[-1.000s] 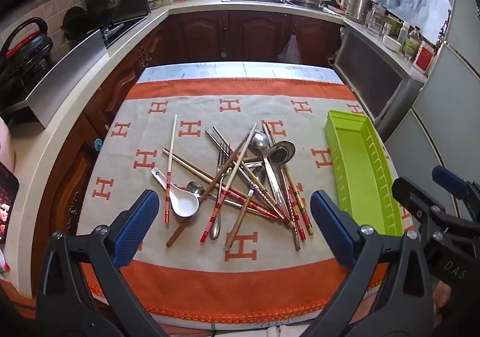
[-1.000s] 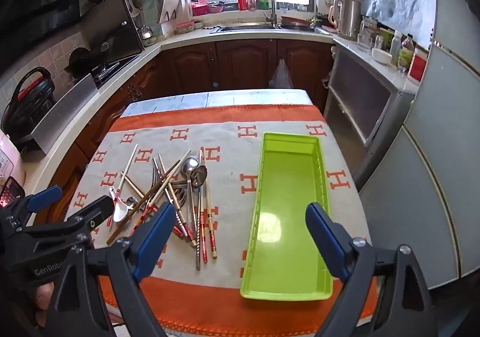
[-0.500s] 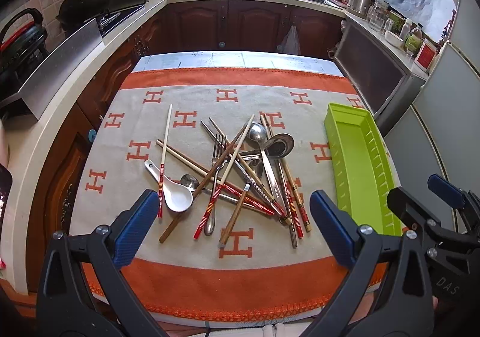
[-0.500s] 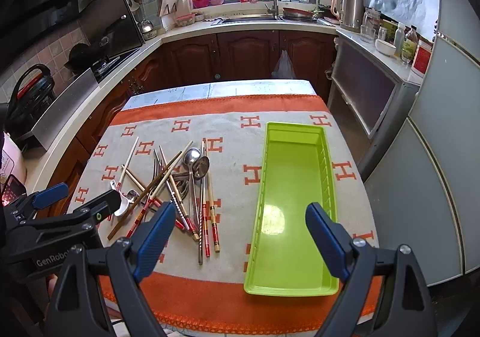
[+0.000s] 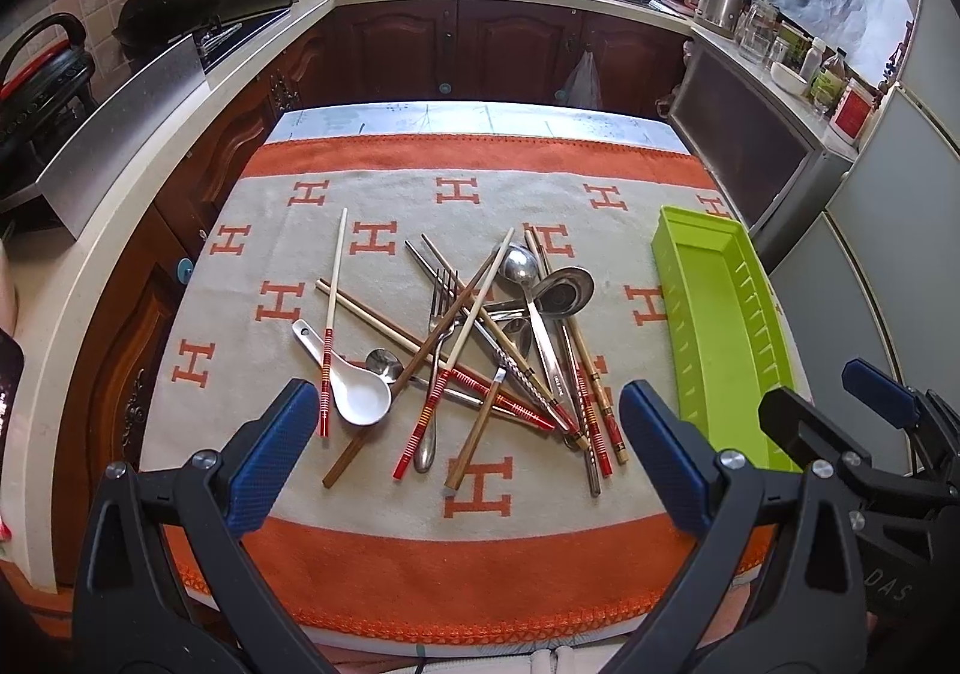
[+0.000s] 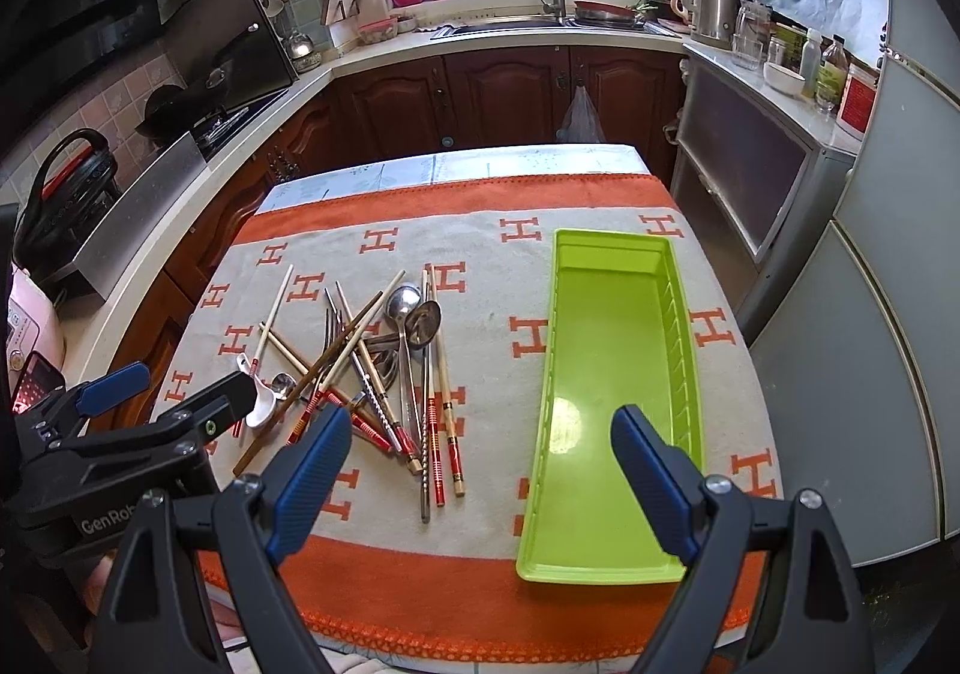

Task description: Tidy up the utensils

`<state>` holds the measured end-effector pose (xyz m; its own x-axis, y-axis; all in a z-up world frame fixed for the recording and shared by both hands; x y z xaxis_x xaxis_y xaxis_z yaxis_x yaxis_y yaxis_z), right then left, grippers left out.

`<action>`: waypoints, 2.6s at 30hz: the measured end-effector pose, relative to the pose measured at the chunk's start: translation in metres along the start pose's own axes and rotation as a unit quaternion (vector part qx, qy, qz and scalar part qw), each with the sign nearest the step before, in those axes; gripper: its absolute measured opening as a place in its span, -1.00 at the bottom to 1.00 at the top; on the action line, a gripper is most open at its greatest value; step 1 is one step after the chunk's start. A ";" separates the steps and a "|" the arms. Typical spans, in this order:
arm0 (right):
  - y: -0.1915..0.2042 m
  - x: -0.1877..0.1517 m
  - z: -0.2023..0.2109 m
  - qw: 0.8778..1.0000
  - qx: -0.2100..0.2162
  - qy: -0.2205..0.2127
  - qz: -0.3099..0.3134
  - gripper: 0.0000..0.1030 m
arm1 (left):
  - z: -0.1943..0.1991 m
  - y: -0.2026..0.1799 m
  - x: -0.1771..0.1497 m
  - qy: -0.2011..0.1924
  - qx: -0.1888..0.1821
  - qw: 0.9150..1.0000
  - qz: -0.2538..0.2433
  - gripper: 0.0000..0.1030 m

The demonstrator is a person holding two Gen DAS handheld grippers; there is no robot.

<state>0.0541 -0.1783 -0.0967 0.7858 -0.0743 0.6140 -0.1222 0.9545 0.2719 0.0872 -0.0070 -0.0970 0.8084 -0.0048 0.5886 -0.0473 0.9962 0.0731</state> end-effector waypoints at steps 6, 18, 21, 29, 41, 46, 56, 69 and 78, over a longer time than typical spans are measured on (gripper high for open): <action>0.003 0.001 0.003 1.000 -0.011 -0.003 -0.005 0.72 | 0.001 0.004 -0.001 -0.004 -0.004 1.000 -0.006 0.94; 0.004 -0.006 0.007 0.999 -0.024 -0.002 -0.029 0.72 | 0.001 0.009 -0.006 -0.007 -0.017 1.000 -0.018 0.94; 0.007 -0.006 0.009 0.999 -0.030 -0.005 -0.028 0.72 | 0.002 0.011 -0.006 -0.010 -0.020 1.000 -0.016 0.94; 0.017 -0.009 0.008 0.999 -0.034 -0.004 -0.024 0.72 | 0.000 0.021 -0.009 -0.004 -0.023 1.000 -0.010 0.94; 0.024 -0.012 0.014 0.999 -0.047 -0.007 -0.025 0.72 | 0.002 0.027 -0.012 -0.005 -0.034 0.999 -0.009 0.94; 0.027 -0.014 0.015 0.998 -0.050 -0.006 -0.025 0.72 | 0.003 0.028 -0.013 -0.005 -0.035 0.999 -0.008 0.94; 0.035 -0.006 0.010 0.999 -0.040 -0.004 -0.006 0.72 | 0.000 0.037 -0.010 -0.001 -0.033 0.999 -0.004 0.94; 0.071 0.033 -0.046 0.999 0.038 0.039 0.007 0.36 | -0.012 0.132 0.036 -0.030 0.026 0.998 0.044 0.94; 0.087 0.032 -0.114 0.985 0.110 0.123 -0.043 -0.06 | -0.043 0.158 0.052 -0.006 0.016 0.999 0.042 0.90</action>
<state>0.1377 -0.0645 -0.1375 0.9190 -0.0536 0.3906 -0.1561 0.8603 0.4854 0.1476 0.1537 -0.0897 0.7936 0.0781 0.6035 -0.1341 0.9898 0.0482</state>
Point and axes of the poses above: each gripper's, at about its wrist camera, not at the fingertips, and z roughly against the way its jaws point, y to its left, x to its top, the point moved 8 cm from there along -z, roughly the way its jaws point, and after that the axes turned 8 degrees about x, right-handed, at the moved point
